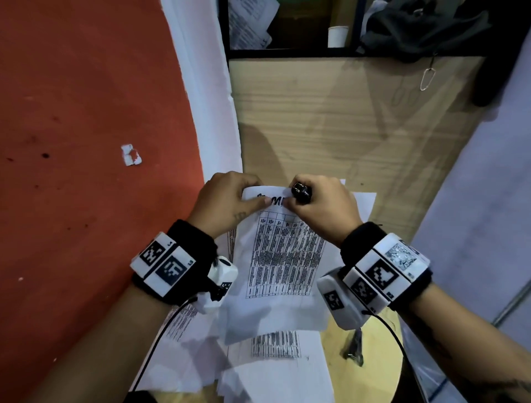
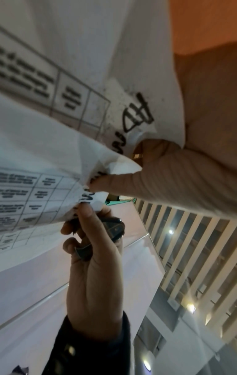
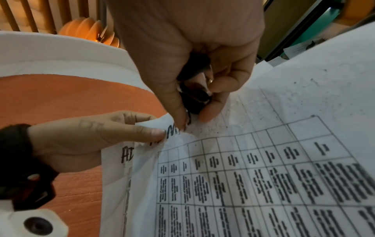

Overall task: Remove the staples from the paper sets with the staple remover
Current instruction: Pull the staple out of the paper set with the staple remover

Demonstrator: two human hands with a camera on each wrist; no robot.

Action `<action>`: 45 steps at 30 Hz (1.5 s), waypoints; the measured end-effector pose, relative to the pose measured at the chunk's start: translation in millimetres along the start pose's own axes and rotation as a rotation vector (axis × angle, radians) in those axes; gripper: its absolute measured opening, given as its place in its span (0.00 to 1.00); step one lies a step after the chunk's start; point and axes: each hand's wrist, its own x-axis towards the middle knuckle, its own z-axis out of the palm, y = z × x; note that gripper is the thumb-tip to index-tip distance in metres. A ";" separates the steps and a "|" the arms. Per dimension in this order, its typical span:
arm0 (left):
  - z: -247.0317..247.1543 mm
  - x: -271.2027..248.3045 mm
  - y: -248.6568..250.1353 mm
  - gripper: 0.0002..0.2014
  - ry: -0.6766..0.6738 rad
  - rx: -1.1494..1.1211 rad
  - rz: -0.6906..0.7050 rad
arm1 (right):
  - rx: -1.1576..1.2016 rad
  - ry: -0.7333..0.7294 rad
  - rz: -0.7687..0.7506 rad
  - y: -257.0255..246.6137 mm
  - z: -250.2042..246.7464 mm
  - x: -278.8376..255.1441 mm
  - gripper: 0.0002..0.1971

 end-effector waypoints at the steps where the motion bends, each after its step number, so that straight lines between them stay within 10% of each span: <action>1: -1.5 -0.9 0.3 0.07 -0.009 -0.001 0.002 | 0.003 -0.001 0.003 0.5 -1.2 -0.4 0.06; 15: -9.2 -1.5 0.6 0.12 -0.024 -0.179 0.019 | 0.433 0.321 -0.101 -1.7 -7.3 -7.7 0.11; 19: -6.9 -2.3 -2.2 0.20 0.003 -0.271 0.007 | 0.551 -0.052 -0.026 -4.6 9.4 -24.6 0.14; 22: -8.9 -3.5 0.5 0.07 -0.018 -0.307 -0.007 | 0.584 -0.246 -0.050 -2.2 19.1 -29.6 0.18; 30: -12.9 -4.6 1.2 0.03 -0.058 -0.402 -0.054 | 0.408 0.168 -0.409 2.1 9.4 -19.8 0.24; 45: -20.1 -8.7 15.6 0.14 -0.129 -0.520 -0.029 | 0.284 0.293 -0.567 -5.2 11.2 -18.8 0.19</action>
